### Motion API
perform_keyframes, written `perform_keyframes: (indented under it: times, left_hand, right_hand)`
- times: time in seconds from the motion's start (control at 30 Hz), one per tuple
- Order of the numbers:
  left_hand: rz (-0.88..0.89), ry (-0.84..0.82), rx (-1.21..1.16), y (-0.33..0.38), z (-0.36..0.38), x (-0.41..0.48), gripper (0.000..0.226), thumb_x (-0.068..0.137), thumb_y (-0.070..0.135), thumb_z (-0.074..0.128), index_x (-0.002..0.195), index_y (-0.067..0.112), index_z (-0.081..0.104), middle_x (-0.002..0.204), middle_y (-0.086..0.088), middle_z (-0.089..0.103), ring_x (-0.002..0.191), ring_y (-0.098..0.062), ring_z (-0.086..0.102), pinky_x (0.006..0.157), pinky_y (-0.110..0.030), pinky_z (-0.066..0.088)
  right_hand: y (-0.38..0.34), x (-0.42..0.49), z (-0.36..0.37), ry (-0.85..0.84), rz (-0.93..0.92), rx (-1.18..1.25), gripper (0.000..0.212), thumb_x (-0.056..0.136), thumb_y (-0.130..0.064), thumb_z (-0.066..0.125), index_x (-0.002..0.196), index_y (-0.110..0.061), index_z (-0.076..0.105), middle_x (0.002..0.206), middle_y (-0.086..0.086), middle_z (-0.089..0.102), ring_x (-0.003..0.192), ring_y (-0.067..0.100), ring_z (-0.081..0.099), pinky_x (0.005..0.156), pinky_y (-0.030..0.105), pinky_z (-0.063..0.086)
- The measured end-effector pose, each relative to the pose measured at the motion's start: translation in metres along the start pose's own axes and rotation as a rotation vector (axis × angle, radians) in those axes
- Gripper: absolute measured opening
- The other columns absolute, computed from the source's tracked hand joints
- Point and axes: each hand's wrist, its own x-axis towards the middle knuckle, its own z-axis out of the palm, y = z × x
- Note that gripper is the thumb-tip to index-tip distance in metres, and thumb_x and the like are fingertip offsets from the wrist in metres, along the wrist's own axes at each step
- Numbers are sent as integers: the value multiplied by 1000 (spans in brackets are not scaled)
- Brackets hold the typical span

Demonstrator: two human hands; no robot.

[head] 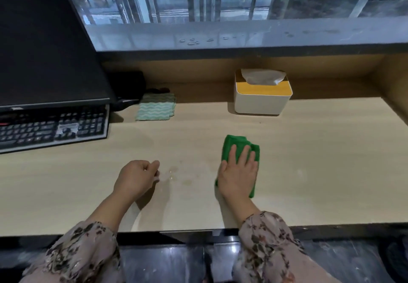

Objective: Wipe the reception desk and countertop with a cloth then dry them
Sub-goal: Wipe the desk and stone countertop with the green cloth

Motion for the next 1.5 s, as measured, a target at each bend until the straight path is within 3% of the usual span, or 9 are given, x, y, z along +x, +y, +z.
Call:
perform_keyframes:
  times: [0.2, 0.33, 0.43, 0.57, 0.73, 0.9, 1.13, 1.3, 1.5]
  left_hand:
    - [-49, 54, 3, -40, -20, -11, 41, 96, 38, 48, 70, 15, 70, 84, -3, 73, 79, -25, 62, 68, -30, 42]
    - [-29, 104, 15, -49, -21, -16, 41, 96, 41, 47, 71, 18, 70, 77, -3, 69, 76, -27, 59, 67, -31, 40]
    - [-31, 99, 28, -41, -19, -19, 43, 96, 42, 47, 70, 15, 70, 62, 5, 59, 70, -25, 54, 63, -30, 36]
    - [10, 79, 34, -28, -14, -18, 46, 95, 44, 48, 76, 10, 72, 71, 1, 65, 76, -26, 58, 65, -30, 41]
    - [47, 51, 7, -15, -6, -20, 45, 94, 44, 49, 74, 10, 71, 68, 1, 64, 75, -28, 59, 66, -31, 42]
    - [50, 52, -50, -14, 2, -23, 44, 92, 45, 51, 76, 8, 69, 80, 1, 70, 82, -25, 63, 75, -35, 49]
    - [38, 74, -129, -28, 1, -32, 26, 92, 37, 56, 82, 15, 66, 81, -2, 67, 83, -28, 63, 73, -33, 44]
    - [17, 86, -140, -32, 2, -28, 20, 91, 37, 57, 94, 20, 67, 95, -2, 70, 88, -27, 65, 79, -34, 47]
    - [24, 74, -189, -10, 2, -20, 21, 92, 34, 57, 98, 16, 66, 95, -1, 67, 84, -24, 62, 75, -31, 43]
  right_hand:
    - [-88, -51, 27, -176, -547, -36, 57, 102, -43, 14, 153, -25, -5, 158, 12, -18, 146, 31, -18, 118, 44, -11]
    - [-84, -55, 31, -195, -776, -138, 56, 102, -44, 16, 153, -30, -2, 160, 8, -15, 147, 27, -14, 120, 41, -8]
    - [-46, -44, 23, -141, -708, -130, 62, 94, -52, 2, 152, -32, 0, 161, 6, -11, 148, 24, -11, 120, 38, -4]
    - [28, -32, 4, 1, -413, -83, 77, 82, -55, -9, 153, -28, 7, 161, 9, -1, 149, 25, 0, 121, 37, 2]
    - [105, -20, -13, 97, -94, -54, 75, 88, -53, -2, 154, -21, 14, 160, 16, 9, 147, 32, 10, 119, 42, 13]
    - [64, -40, -1, 77, 98, -30, 60, 101, -41, 18, 154, -19, 0, 159, 20, -2, 147, 36, 1, 120, 45, 4]
    - [-40, -112, 33, -81, -367, -65, 60, 101, -42, 15, 153, -21, -7, 157, 18, -16, 145, 38, -14, 118, 48, -8]
    - [-18, -105, 26, -164, -641, -70, 58, 100, -46, 18, 153, -28, 2, 161, 8, -11, 148, 24, -13, 117, 37, -10]
    - [106, -64, -8, 7, -291, -53, 79, 82, -58, -8, 153, -28, 5, 161, 7, -2, 149, 22, -3, 118, 33, -4]
